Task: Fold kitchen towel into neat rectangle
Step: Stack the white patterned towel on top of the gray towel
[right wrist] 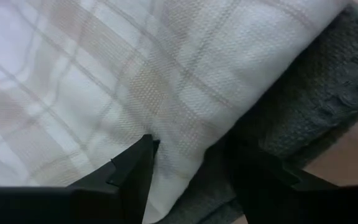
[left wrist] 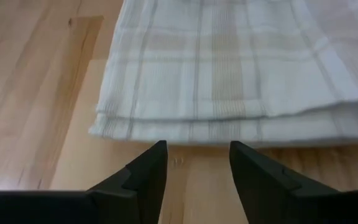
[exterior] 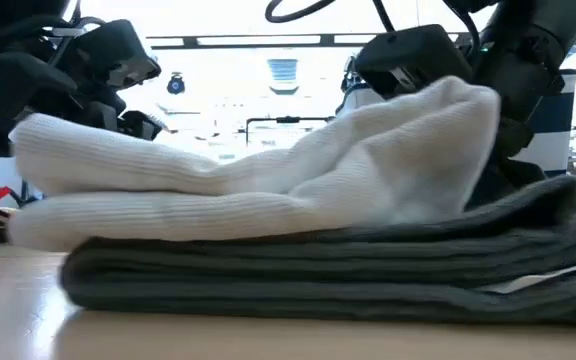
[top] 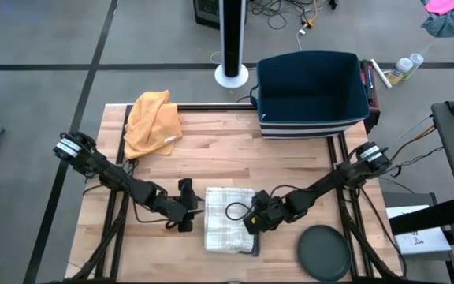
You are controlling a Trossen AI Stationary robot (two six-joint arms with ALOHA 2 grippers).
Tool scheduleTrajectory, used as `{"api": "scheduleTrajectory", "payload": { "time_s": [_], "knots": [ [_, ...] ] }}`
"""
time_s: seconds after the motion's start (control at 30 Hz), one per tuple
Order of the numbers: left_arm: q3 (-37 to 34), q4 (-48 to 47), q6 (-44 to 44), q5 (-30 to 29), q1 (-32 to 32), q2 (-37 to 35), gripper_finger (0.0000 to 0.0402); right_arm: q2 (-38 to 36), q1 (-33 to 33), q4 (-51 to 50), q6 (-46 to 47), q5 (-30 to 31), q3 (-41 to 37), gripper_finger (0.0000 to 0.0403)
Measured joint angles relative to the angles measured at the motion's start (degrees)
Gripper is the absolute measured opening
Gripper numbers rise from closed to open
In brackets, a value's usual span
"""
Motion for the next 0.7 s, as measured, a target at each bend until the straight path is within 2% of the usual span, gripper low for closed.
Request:
{"api": "scheduleTrajectory", "payload": {
  "time_s": [0.17, 0.33, 0.47, 0.6, 0.7],
  "knots": [
    [-0.06, -1.94, -0.07, -0.03, -0.02, -0.11, 0.0162, -1.16, -0.67, 1.15, -4.8, -0.46, -0.04, 0.0195],
    [-0.82, -3.24, -1.38, -0.21, -0.04, -0.6, 0.0157, 1.04, -5.46, 7.14, -10.26, -7.43, -0.25, 0.0195],
    [-1.5, -9.89, -5.97, -1.44, -0.75, -2.84, 0.016, 2.25, -10.07, 10.54, -15.02, -10.08, -0.31, 0.0195],
    [-3.14, -14.54, -10.91, -2.43, -2.39, -6.79, 0.0169, 1.48, -13.83, 10.06, -19.24, -9.42, -0.35, 0.0194],
    [-4.84, -13.76, -14.16, -2.9, -2.92, -8.98, 0.0173, 0.43, -15.75, 10.22, -20.7, -10.17, -0.33, 0.0196]
  ]
}}
